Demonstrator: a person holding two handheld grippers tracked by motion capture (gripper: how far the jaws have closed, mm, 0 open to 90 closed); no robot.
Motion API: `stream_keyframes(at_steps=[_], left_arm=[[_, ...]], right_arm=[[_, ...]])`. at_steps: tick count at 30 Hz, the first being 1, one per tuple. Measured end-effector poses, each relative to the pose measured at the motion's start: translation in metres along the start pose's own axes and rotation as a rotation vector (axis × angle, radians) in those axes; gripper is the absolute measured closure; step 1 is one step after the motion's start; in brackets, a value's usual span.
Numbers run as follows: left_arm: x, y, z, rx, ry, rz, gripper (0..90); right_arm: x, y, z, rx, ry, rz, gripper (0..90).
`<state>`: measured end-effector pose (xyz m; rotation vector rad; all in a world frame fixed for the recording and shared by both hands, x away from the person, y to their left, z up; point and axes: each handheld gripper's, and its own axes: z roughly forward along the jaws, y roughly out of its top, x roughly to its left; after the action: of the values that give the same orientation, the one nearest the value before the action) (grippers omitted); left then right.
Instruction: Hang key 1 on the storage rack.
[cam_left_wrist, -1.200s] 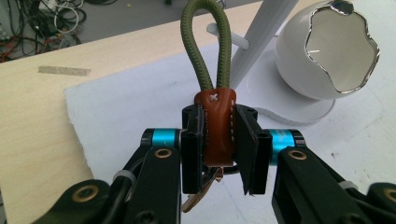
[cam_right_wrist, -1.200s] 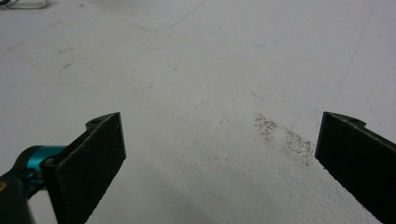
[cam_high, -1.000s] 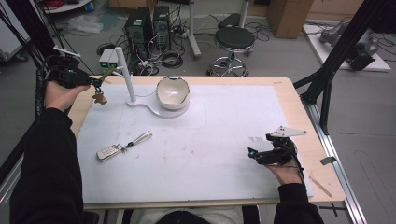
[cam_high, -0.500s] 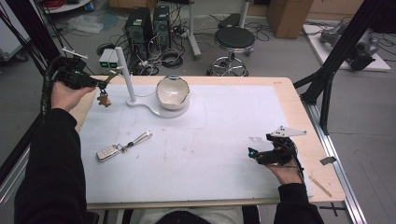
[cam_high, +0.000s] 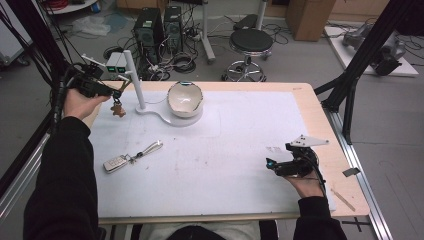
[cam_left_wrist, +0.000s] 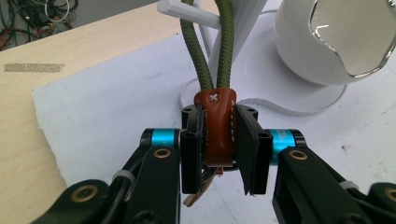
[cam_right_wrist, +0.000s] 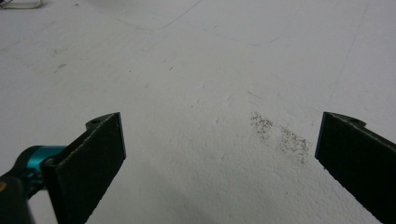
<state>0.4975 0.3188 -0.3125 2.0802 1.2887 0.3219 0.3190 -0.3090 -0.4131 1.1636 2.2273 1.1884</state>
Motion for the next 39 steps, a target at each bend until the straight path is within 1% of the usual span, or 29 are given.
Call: stream_keyframes(at_steps=[4,6,7,8,9,10,12,15,18,19,20,26,27,29,31,33,35,39], left_arm=[[0.000,0.000,0.002,0.013,0.010,0.003,71.9],[-0.002,0.000,0.002,0.011,0.024,-0.001,70.0],[-0.001,0.001,0.002,0.008,0.022,-0.007,68.8],[-0.001,0.001,0.002,0.004,0.010,-0.019,66.5],[-0.001,0.001,0.002,0.000,-0.013,-0.030,61.7],[-0.001,0.001,0.001,-0.002,-0.030,-0.036,54.7],[-0.004,0.002,0.001,0.004,-0.013,-0.018,43.9],[-0.006,0.001,0.001,0.011,0.020,0.001,18.1],[-0.009,0.002,0.000,0.009,0.029,0.001,4.4],[-0.010,0.002,0.000,0.004,0.029,0.004,1.7],[-0.012,0.002,-0.001,-0.001,0.040,0.014,1.7],[-0.019,0.003,-0.006,-0.010,0.021,0.040,1.7],[-0.021,0.003,-0.007,-0.022,0.009,0.043,1.7],[-0.025,0.004,-0.010,-0.043,-0.002,0.050,1.7],[-0.029,0.004,-0.013,-0.051,-0.007,0.060,1.7],[-0.032,0.004,-0.014,-0.047,-0.003,0.071,1.7],[-0.035,0.004,-0.016,-0.040,-0.007,0.079,1.7],[-0.040,-0.001,-0.019,-0.059,-0.023,0.081,1.7]], right_arm=[[-0.001,0.000,-0.001,0.000,-0.004,0.000,0.7],[0.000,0.000,0.000,0.003,-0.006,0.001,0.7],[0.000,0.000,0.000,0.002,-0.005,0.002,0.7],[0.000,0.000,-0.001,0.002,-0.005,0.001,0.7],[0.000,0.000,-0.001,0.001,-0.005,0.003,0.7],[0.000,0.000,-0.001,0.002,-0.005,0.003,0.7],[0.000,0.000,-0.001,0.000,-0.005,0.004,0.7],[0.000,0.000,-0.001,0.002,-0.004,0.005,0.7],[0.000,0.000,-0.001,0.003,-0.006,0.008,0.7],[0.000,0.000,-0.001,0.004,-0.007,0.008,0.7],[0.000,0.000,-0.001,0.000,-0.006,0.004,0.7],[0.000,0.000,-0.001,-0.002,-0.003,0.009,0.7],[-0.001,0.000,-0.001,-0.004,-0.004,0.007,0.7],[-0.001,0.000,-0.001,-0.005,-0.003,0.009,0.7],[-0.001,0.000,-0.001,-0.007,-0.005,0.002,0.7],[-0.001,0.000,-0.002,-0.004,-0.001,0.011,0.7],[-0.001,0.000,-0.002,-0.010,-0.002,0.010,0.7],[-0.002,0.001,-0.004,-0.016,-0.003,0.013,0.7]])
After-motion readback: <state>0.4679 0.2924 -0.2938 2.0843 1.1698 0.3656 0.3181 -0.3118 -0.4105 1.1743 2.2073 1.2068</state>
